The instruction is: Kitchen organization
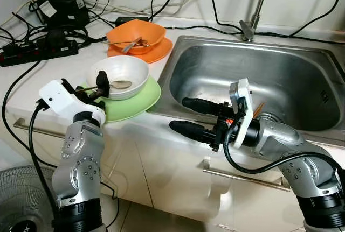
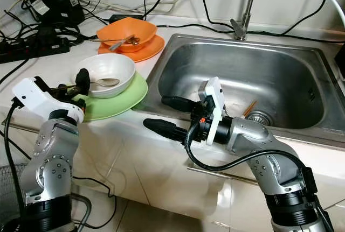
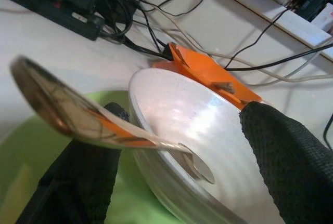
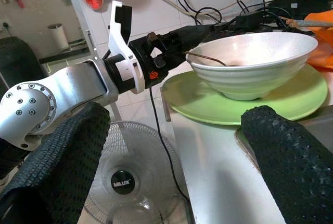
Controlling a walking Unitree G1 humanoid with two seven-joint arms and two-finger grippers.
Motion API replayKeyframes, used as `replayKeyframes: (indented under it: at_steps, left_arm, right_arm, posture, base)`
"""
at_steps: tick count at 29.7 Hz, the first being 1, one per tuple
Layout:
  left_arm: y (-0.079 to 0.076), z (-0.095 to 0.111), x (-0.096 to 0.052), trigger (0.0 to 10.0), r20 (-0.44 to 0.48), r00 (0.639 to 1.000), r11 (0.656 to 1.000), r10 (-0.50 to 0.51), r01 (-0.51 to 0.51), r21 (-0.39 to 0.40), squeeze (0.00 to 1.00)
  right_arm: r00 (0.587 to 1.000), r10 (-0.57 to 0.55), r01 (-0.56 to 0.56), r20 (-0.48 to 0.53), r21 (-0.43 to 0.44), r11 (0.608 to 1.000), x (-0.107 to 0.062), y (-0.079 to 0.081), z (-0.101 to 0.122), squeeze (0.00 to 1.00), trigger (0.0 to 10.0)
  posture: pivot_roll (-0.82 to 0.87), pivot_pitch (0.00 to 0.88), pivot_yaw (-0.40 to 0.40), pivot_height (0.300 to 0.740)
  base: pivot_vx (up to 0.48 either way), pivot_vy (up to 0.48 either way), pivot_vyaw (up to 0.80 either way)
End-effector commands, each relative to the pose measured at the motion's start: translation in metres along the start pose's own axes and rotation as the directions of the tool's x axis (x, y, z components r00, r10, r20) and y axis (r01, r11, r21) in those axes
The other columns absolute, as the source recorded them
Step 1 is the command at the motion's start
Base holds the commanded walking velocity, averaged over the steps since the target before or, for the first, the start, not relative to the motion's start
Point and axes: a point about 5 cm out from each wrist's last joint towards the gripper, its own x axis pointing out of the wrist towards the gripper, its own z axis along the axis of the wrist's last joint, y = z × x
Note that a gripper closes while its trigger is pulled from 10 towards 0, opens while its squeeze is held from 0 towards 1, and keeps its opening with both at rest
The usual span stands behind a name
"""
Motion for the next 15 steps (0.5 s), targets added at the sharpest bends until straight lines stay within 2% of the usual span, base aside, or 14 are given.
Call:
replayKeyframes:
  at_steps: [1,15]
  left_arm:
    - [0.0003,0.0045,-0.0005,0.0,0.019,1.000,1.000,-0.002,0.002,-0.015,0.00]
    - [0.0010,0.0086,-0.0022,0.0,0.036,0.999,0.998,-0.001,0.003,-0.060,0.00]
  right_arm:
    - [1.000,0.017,-0.017,-0.012,-0.009,1.000,0.0008,0.0031,0.0002,0.00,10.0]
    - [1.000,0.020,-0.020,-0.014,-0.003,1.000,0.0029,0.0037,-0.0024,0.00,10.0]
  posture:
    - [-0.06,0.010,0.071,0.740]
    - [-0.06,0.012,0.071,0.740]
  base:
    - [0.000,0.000,0.00]
    - [0.000,0.000,0.00]
